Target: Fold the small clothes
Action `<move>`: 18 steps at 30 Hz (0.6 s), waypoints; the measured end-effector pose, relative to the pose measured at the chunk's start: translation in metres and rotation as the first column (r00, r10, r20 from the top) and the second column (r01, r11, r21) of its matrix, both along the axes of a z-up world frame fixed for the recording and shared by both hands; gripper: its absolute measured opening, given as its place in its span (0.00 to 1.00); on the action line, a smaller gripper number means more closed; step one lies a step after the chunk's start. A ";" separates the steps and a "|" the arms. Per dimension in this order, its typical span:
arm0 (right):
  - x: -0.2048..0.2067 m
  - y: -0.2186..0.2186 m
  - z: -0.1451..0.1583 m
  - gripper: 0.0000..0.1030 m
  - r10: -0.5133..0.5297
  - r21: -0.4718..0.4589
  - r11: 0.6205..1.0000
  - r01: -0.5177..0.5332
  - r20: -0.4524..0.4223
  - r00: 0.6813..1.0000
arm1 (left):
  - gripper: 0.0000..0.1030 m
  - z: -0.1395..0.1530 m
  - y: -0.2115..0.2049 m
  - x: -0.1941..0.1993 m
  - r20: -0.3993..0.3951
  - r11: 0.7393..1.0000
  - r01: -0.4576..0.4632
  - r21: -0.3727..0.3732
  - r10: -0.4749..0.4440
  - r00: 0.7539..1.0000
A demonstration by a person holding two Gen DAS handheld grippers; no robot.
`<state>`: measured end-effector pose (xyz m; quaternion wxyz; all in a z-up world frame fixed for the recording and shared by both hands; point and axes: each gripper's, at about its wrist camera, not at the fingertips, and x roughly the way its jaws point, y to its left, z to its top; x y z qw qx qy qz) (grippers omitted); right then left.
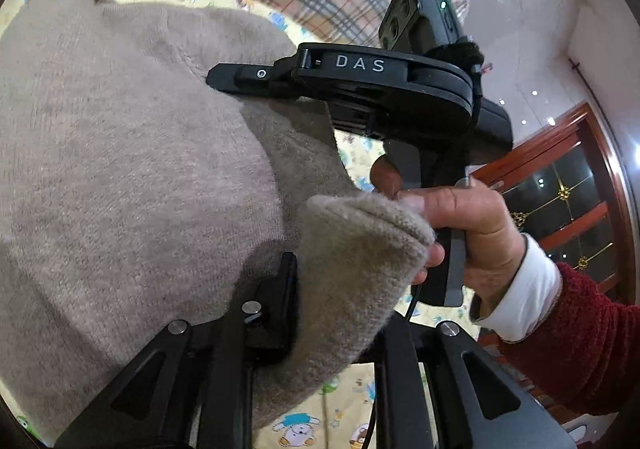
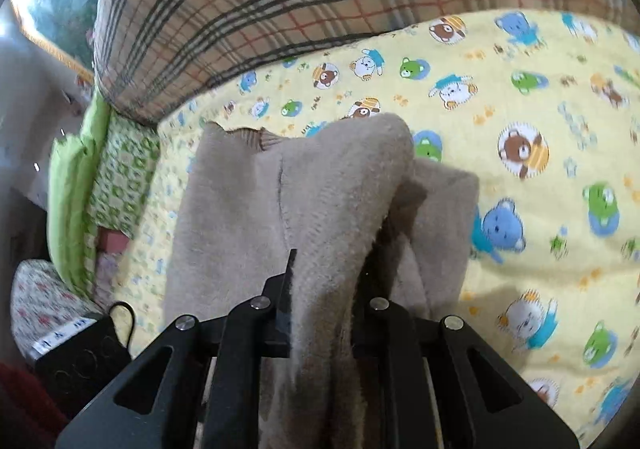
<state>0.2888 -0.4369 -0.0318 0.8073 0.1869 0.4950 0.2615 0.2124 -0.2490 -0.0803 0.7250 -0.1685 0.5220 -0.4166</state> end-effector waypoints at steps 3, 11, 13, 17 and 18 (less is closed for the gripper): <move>0.002 -0.002 -0.011 0.19 0.010 -0.039 0.999 -0.011 -0.011 1.000 | 0.23 -0.001 -0.004 0.000 -0.009 1.000 0.006 0.021 -0.005 1.000; -0.011 -0.022 -0.010 0.30 -0.070 -0.015 0.997 0.070 -0.017 0.997 | 0.53 0.008 0.002 -0.029 -0.013 0.998 0.041 0.036 -0.041 0.999; -0.018 -0.024 -0.006 0.37 -0.090 -0.026 0.996 0.090 -0.019 0.996 | 0.56 0.012 0.008 -0.036 -0.026 0.998 0.046 0.032 -0.045 0.999; -0.038 -0.032 0.003 0.67 -0.146 -0.027 0.989 0.145 -0.018 0.989 | 0.58 0.024 0.031 -0.047 -0.054 0.999 0.038 0.009 -0.037 0.998; -0.043 -0.034 0.004 0.71 -0.156 -0.018 0.988 0.156 -0.016 0.988 | 0.60 0.031 0.040 -0.050 -0.046 0.999 0.032 0.002 -0.031 0.998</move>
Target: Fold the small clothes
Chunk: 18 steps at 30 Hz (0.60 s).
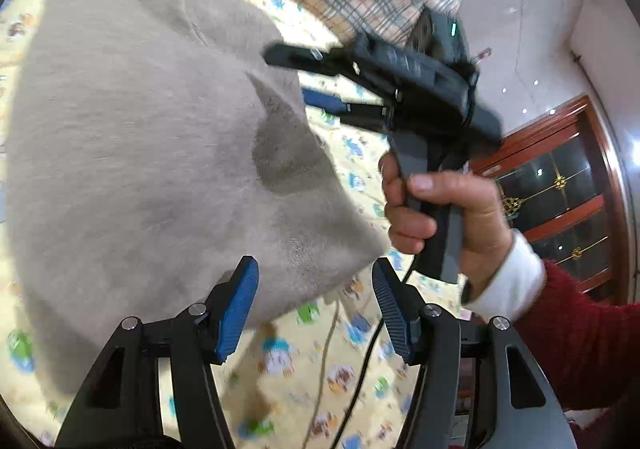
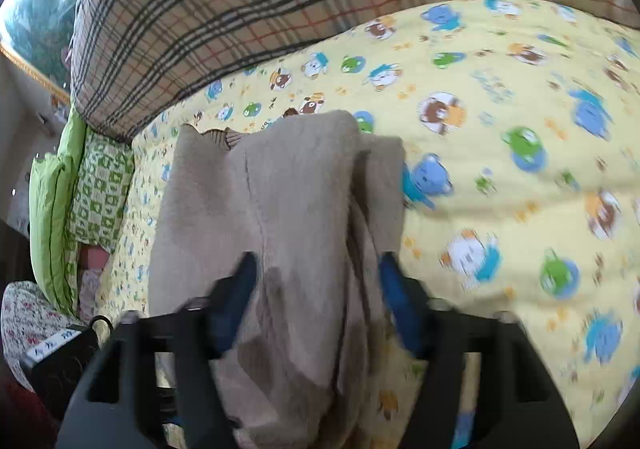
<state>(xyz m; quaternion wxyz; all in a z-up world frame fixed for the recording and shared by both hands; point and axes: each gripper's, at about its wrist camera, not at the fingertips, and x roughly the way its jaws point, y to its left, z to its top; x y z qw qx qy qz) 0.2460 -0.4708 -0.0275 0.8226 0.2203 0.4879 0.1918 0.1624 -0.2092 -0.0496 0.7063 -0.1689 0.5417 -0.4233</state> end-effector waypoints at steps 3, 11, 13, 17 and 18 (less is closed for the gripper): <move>-0.015 -0.006 0.000 0.78 -0.014 0.051 0.999 0.014 0.001 1.000 | 0.70 0.017 0.033 -0.001 0.045 0.998 -0.062 0.012 0.061 0.997; -0.018 -0.004 -0.030 0.79 0.018 0.098 0.995 -0.011 -0.073 0.997 | 0.79 0.012 0.087 0.069 0.051 0.958 -0.277 0.074 0.273 0.961; -0.012 -0.005 -0.036 0.79 0.020 0.121 0.993 -0.009 -0.086 0.996 | 0.79 -0.003 0.089 0.092 0.031 0.948 -0.295 0.117 0.293 0.956; 0.001 -0.003 -0.044 0.79 0.035 0.155 0.988 -0.020 -0.093 0.995 | 0.85 -0.040 0.090 0.117 -0.083 0.949 -0.307 0.076 0.313 0.946; 0.003 -0.002 -0.045 0.79 0.039 0.156 0.987 -0.025 -0.090 0.995 | 0.85 -0.048 0.091 0.123 -0.112 0.948 -0.311 0.062 0.317 0.942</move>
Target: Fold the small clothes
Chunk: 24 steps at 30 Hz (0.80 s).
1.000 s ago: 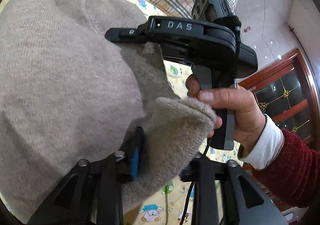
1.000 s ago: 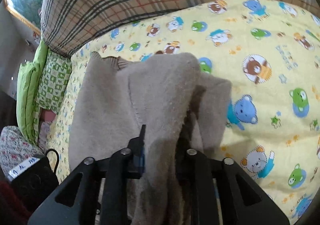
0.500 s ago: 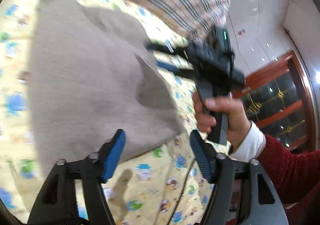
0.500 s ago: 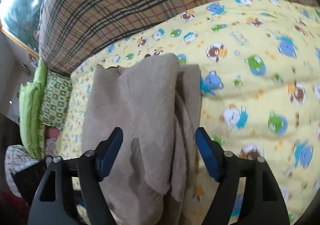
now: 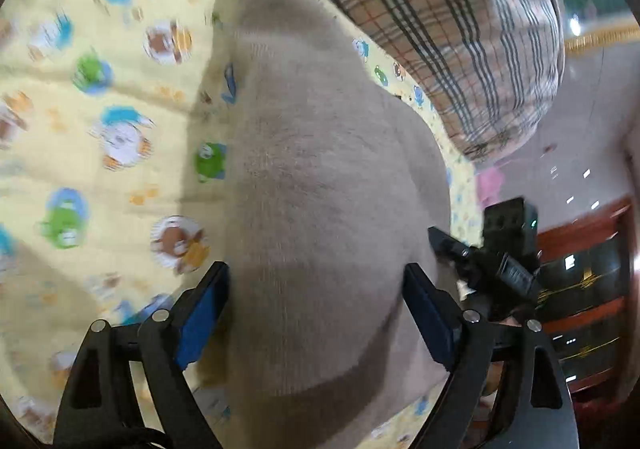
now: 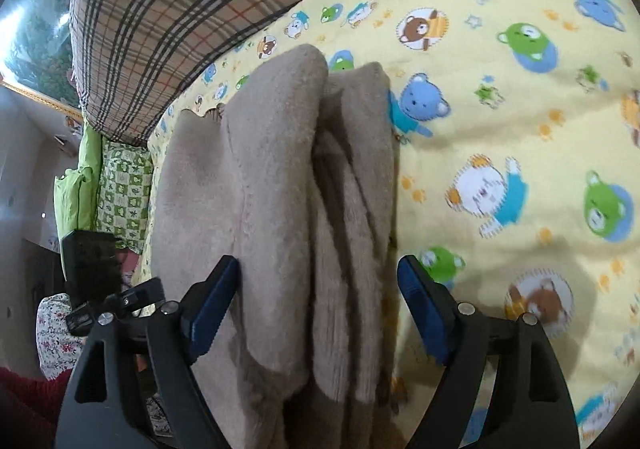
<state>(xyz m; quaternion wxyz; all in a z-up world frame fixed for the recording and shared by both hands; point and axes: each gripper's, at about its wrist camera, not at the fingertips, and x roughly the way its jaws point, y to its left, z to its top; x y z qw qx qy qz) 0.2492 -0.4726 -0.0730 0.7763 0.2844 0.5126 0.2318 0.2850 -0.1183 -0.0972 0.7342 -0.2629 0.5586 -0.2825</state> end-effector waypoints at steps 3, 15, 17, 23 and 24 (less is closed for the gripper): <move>0.006 0.005 -0.004 0.78 0.002 0.007 1.000 -0.002 0.004 1.000 | 0.83 -0.017 -0.005 0.011 -0.042 0.998 -0.007 -0.061 0.005 0.999; -0.016 0.043 0.032 0.31 0.038 0.084 0.996 -0.041 0.038 0.999 | 0.53 0.027 0.025 -0.036 0.086 0.994 0.018 -0.104 -0.009 0.996; -0.025 0.061 0.040 0.31 0.066 0.104 0.992 -0.072 0.056 0.996 | 0.53 0.041 0.057 -0.057 0.101 0.995 -0.013 -0.101 0.023 0.995; -0.042 0.142 0.044 0.31 0.179 0.169 0.966 -0.194 0.097 0.979 | 0.53 0.054 0.138 -0.098 0.106 0.993 -0.103 -0.049 0.108 0.988; -0.043 0.157 0.040 0.31 0.198 0.176 0.961 -0.212 0.093 0.976 | 0.53 0.053 0.148 -0.101 0.097 0.992 -0.117 -0.040 0.121 0.988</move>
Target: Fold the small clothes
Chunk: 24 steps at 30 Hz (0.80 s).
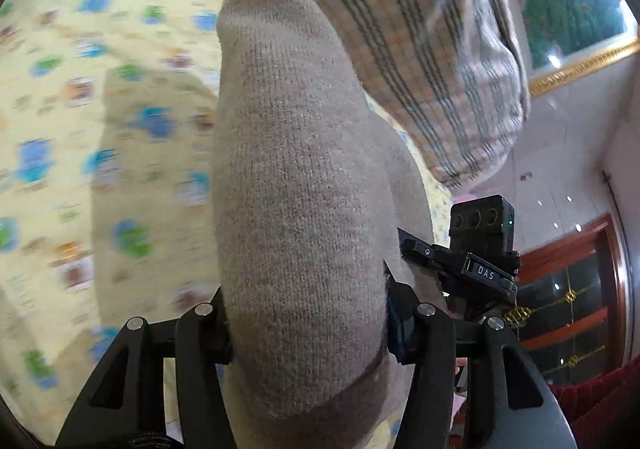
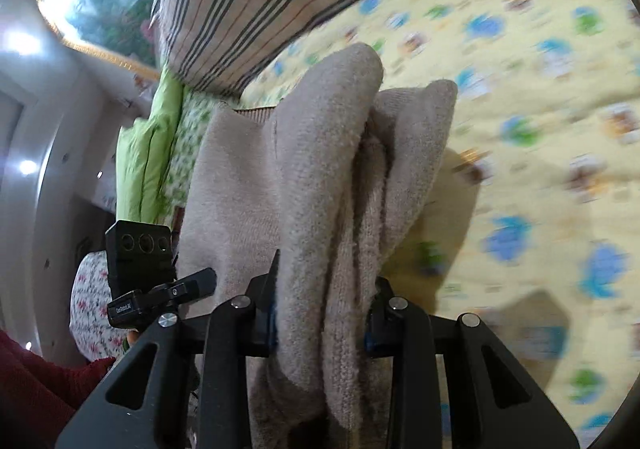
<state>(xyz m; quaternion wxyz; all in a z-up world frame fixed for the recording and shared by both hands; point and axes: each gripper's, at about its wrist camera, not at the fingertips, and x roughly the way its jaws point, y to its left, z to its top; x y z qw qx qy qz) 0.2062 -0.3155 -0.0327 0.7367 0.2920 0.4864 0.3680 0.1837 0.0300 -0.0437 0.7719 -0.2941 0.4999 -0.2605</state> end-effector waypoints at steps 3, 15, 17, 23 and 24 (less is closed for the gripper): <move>-0.001 0.030 -0.014 0.31 0.036 -0.002 0.999 -0.036 -0.023 0.999 | 0.53 -0.014 0.025 -0.009 -0.028 0.999 -0.028 0.015 0.028 0.999; 0.005 0.045 -0.020 0.57 0.016 -0.268 0.963 -0.028 -0.044 0.999 | 0.63 -0.036 0.061 0.012 -0.099 0.999 -0.028 0.045 0.033 0.995; 0.008 0.041 -0.001 0.59 -0.018 -0.346 0.938 0.024 0.022 1.000 | 0.63 -0.034 0.070 0.020 -0.088 0.997 -0.055 0.045 0.059 0.994; 0.037 0.050 0.014 0.61 -0.021 -0.286 0.957 0.044 0.083 0.996 | 0.62 -0.039 0.091 0.064 -0.062 0.981 -0.190 0.021 0.191 0.980; 0.046 0.055 0.009 0.51 -0.029 -0.273 0.961 0.046 0.066 0.997 | 0.61 -0.043 0.093 0.075 -0.062 0.977 -0.213 0.021 0.214 0.975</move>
